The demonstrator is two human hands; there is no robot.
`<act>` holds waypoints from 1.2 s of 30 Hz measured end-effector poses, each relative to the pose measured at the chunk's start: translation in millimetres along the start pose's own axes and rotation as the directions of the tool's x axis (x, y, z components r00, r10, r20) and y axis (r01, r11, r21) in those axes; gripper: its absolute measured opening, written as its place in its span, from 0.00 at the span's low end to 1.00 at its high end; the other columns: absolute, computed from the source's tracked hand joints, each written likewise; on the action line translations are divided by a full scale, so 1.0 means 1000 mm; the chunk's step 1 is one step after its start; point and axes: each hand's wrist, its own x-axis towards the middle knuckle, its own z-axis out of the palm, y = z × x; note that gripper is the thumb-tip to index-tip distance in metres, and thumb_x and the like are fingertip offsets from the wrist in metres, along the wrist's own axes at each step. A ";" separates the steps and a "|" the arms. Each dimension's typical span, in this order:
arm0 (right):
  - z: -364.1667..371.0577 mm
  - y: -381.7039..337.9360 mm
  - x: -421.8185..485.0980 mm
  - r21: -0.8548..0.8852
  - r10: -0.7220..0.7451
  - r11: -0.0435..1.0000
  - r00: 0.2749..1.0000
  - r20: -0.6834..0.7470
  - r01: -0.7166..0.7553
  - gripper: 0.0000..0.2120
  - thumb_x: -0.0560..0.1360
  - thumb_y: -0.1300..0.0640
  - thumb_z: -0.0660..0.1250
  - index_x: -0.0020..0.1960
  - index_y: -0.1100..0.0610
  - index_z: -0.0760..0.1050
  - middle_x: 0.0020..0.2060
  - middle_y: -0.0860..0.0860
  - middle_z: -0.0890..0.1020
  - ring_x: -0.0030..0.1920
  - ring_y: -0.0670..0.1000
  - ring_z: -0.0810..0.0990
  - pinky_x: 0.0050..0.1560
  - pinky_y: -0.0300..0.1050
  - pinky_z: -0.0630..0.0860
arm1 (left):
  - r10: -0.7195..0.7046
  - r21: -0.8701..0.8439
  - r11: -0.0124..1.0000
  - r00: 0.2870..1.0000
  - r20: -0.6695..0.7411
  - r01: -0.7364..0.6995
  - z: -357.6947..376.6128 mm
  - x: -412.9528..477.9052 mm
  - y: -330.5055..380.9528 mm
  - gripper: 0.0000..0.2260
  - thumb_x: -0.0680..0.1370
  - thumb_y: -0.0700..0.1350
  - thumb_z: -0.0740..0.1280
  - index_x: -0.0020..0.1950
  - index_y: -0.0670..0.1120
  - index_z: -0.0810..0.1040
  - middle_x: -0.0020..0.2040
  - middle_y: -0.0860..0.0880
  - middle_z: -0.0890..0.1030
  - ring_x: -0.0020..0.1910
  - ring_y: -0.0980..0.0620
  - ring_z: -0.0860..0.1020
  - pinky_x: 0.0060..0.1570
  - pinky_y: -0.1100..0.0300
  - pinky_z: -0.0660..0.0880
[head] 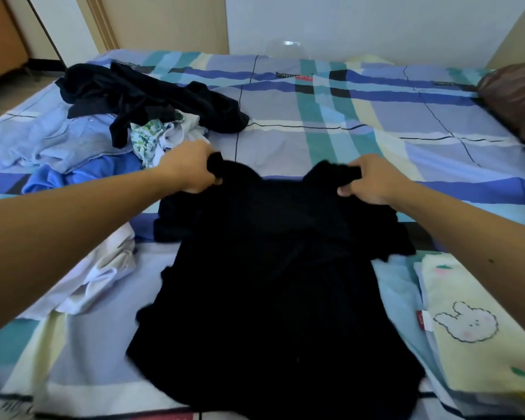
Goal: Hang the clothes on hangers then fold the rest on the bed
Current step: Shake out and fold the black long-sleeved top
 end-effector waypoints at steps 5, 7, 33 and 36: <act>-0.017 0.000 -0.018 0.052 -0.160 0.983 0.959 -0.234 0.177 0.10 0.75 0.60 0.73 0.55 0.60 0.81 0.47 0.58 0.84 0.50 0.60 0.82 0.54 0.55 0.79 | 0.225 -0.007 0.971 0.925 -0.305 -0.238 -0.026 -0.011 0.004 0.07 0.73 0.44 0.71 0.42 0.50 0.73 0.41 0.46 0.79 0.41 0.39 0.77 0.39 0.45 0.76; -0.025 0.001 -0.039 0.059 -0.243 0.964 0.945 -0.217 0.261 0.09 0.75 0.62 0.73 0.55 0.59 0.81 0.47 0.55 0.84 0.51 0.57 0.82 0.54 0.51 0.77 | 0.391 -0.013 0.912 0.880 -0.270 -0.410 -0.035 -0.031 0.006 0.04 0.73 0.45 0.69 0.43 0.48 0.75 0.37 0.48 0.78 0.37 0.42 0.77 0.37 0.48 0.76; 0.011 0.032 -0.130 -0.053 0.011 0.999 0.910 0.415 0.012 0.22 0.73 0.41 0.75 0.63 0.47 0.78 0.58 0.46 0.83 0.55 0.48 0.82 0.63 0.49 0.76 | 0.164 -0.166 0.977 0.971 0.174 -0.135 0.042 -0.134 -0.032 0.08 0.82 0.55 0.63 0.49 0.53 0.76 0.44 0.56 0.79 0.47 0.52 0.79 0.45 0.57 0.68; 0.002 0.029 -0.131 0.081 0.004 0.996 0.900 0.436 -0.043 0.08 0.76 0.49 0.74 0.48 0.54 0.84 0.41 0.52 0.87 0.42 0.53 0.87 0.53 0.52 0.80 | 0.189 -0.194 0.965 0.981 0.051 -0.176 0.037 -0.126 -0.040 0.14 0.82 0.53 0.63 0.39 0.49 0.74 0.35 0.54 0.76 0.37 0.56 0.75 0.40 0.51 0.68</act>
